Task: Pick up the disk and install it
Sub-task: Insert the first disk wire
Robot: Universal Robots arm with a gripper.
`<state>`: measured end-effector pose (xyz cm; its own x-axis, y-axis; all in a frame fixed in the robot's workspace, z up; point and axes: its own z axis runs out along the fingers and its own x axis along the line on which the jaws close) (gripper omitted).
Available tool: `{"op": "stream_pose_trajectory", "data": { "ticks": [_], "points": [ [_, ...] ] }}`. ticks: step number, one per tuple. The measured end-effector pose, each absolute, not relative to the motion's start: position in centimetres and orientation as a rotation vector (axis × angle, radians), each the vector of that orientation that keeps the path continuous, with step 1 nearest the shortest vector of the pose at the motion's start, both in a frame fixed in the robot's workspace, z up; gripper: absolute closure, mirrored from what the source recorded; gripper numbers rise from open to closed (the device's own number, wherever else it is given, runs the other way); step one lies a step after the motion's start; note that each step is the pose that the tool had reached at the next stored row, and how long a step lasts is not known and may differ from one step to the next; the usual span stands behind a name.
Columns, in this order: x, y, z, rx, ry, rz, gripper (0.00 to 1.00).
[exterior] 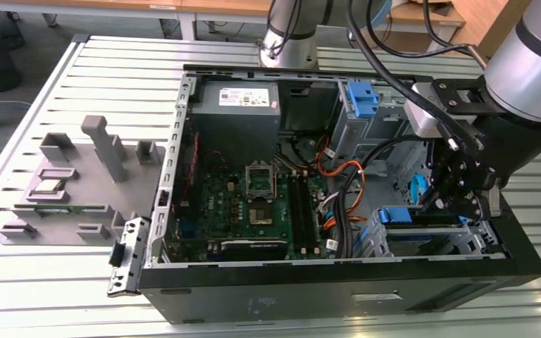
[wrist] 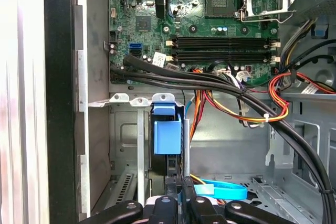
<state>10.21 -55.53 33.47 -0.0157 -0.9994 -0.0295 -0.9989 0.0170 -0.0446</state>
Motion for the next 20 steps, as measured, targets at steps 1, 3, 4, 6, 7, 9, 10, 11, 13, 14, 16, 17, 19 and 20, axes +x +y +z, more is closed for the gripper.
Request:
{"op": "stream_pose_trajectory", "data": {
  "ticks": [1,3,4,6,7,9,10,11,13,14,16,17,19,20],
  "points": [
    [10.21,-55.53,33.48,-2.166,2.202,-0.017,0.84],
    [10.21,-55.53,33.45,-2.167,2.202,-0.017,0.84],
    [10.21,-55.52,33.40,-2.166,2.202,-0.017,0.84],
    [10.21,-55.53,33.29,-2.166,2.202,-0.018,0.84],
    [10.21,-55.53,33.27,-2.166,2.202,-0.018,0.84],
    [10.21,-55.53,33.27,-2.166,2.202,-0.018,0.84],
    [10.21,-55.53,33.25,-2.166,2.202,-0.018,0.84],
    [10.21,-55.53,33.18,-2.166,2.202,-0.017,0.84],
    [10.21,-55.53,33.06,-2.166,2.202,-0.018,0.84],
    [10.21,-55.53,33.04,-2.167,2.202,-0.018,0.84],
    [10.21,-55.53,33.02,-2.167,2.202,-0.018,0.84],
    [10.21,-55.53,33.00,-2.166,2.202,-0.018,0.84],
    [10.21,-55.53,32.99,-2.166,2.202,-0.018,0.84],
    [10.21,-55.53,32.99,-2.166,2.202,-0.018,0.84]
  ]
}}
